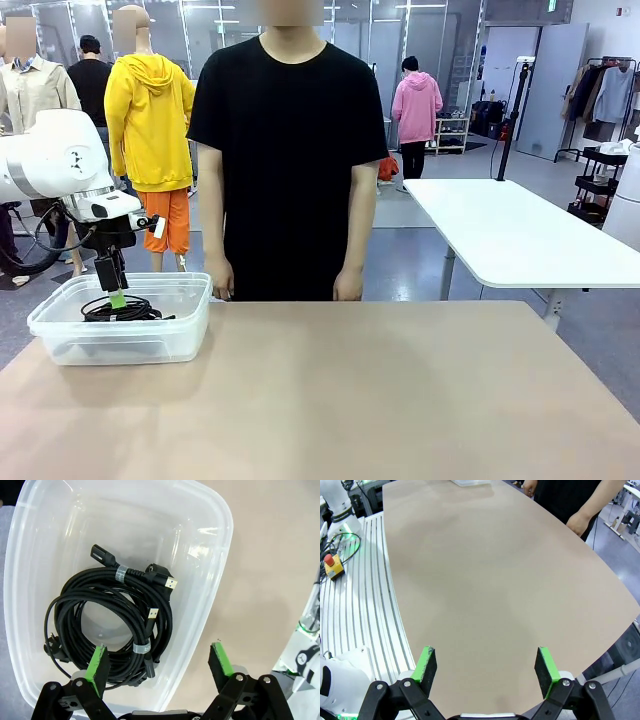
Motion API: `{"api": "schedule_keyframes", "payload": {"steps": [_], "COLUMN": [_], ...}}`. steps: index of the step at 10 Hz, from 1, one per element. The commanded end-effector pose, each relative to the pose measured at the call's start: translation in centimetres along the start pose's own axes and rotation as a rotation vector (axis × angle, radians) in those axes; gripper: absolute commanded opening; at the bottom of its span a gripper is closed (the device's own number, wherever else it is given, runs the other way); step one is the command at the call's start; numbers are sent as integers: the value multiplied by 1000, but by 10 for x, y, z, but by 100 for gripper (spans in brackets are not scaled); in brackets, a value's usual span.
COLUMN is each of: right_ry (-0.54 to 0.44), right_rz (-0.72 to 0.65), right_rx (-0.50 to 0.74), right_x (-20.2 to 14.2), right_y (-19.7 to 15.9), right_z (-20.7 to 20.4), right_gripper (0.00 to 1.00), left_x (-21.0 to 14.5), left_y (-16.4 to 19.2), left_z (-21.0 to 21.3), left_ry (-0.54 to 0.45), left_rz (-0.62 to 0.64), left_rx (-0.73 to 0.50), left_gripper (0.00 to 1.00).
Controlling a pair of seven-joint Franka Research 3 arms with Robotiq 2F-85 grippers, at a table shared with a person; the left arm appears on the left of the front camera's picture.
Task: Organize and store the cables.
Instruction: Place the USB Extension Cable into the Organizing box.
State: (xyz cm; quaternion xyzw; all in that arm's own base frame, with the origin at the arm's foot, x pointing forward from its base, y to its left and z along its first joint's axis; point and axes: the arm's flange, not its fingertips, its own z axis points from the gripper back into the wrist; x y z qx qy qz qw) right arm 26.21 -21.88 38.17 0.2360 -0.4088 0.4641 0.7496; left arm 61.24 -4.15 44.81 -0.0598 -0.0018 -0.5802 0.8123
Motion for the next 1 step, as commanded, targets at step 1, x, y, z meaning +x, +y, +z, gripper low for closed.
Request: {"api": "schedule_keyframes", "payload": {"steps": [1], "right_ry": [-16], "right_rz": [10], "right_rx": [-3], "right_x": [0], "right_y": [-2], "right_z": [1], "right_gripper": [100], "left_x": [0], "left_y": [4], "left_z": [3], "left_ry": [-3], "left_rz": [-18], "left_rx": [-10], "left_gripper": [100]}}
